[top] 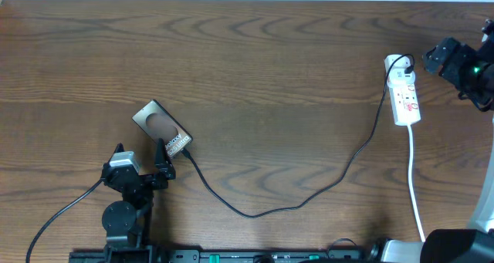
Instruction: Plug charger to phone and switch on socket
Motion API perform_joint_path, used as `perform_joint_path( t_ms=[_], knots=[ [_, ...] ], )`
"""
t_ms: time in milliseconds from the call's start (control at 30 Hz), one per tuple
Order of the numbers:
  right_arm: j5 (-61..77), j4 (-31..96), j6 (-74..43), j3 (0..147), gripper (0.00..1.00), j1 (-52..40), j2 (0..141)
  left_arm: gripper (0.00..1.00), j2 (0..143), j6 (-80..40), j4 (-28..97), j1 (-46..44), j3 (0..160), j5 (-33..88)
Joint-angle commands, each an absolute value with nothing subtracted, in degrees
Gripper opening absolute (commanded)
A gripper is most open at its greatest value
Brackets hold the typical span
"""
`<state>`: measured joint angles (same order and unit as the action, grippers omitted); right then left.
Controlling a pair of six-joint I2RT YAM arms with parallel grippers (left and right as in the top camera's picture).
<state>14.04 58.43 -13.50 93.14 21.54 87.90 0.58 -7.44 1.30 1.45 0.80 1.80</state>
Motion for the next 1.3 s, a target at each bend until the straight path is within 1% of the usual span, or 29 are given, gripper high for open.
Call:
perform_joint_path(
  t_ms=[0, 1067, 1267],
  knots=[
    [13.8, 58.3, -14.1, 93.1, 0.99, 21.3, 87.8, 0.90, 0.3, -6.7, 4.1, 1.8, 0.3, 1.5],
    [13.8, 58.3, -14.1, 93.1, 0.99, 21.3, 87.7, 0.90, 0.3, -6.7, 4.1, 1.8, 0.3, 1.5],
    [13.6, 60.1, -14.6, 92.3, 0.99, 20.8, 84.8, 0.90, 0.3, -6.7, 4.1, 1.8, 0.3, 1.5]
  ],
)
